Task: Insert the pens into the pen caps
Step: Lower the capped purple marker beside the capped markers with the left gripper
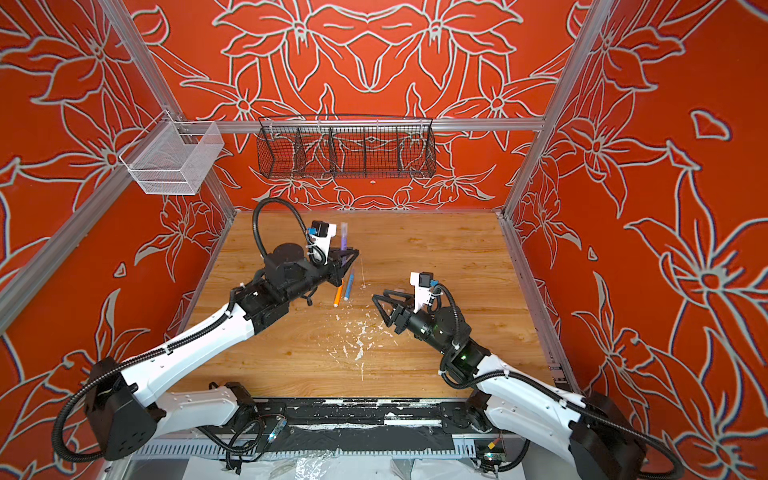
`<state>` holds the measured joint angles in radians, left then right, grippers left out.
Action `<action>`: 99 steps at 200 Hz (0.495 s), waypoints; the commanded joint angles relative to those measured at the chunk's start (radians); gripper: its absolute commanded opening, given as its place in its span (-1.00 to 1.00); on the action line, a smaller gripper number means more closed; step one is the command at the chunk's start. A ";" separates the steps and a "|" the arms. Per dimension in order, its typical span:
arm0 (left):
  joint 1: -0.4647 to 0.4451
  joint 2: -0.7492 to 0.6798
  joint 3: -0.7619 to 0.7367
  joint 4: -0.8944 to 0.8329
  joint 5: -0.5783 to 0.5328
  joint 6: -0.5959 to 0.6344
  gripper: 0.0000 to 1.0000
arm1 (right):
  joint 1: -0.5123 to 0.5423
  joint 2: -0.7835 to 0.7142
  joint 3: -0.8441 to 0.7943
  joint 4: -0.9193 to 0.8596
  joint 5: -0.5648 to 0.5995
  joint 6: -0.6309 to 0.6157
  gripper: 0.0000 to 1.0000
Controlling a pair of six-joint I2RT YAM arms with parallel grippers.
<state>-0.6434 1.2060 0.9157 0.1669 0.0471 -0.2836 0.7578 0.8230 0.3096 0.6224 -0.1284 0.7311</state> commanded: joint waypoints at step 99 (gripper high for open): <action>0.033 0.445 0.131 -0.319 -0.021 -0.105 -1.00 | -0.021 0.117 0.237 -0.559 0.388 -0.187 0.34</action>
<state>-0.6098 1.5795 0.9825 -0.0578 -0.0795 -0.3679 0.7441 0.8799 0.4686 0.1726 0.2295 0.5892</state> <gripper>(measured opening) 0.146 0.677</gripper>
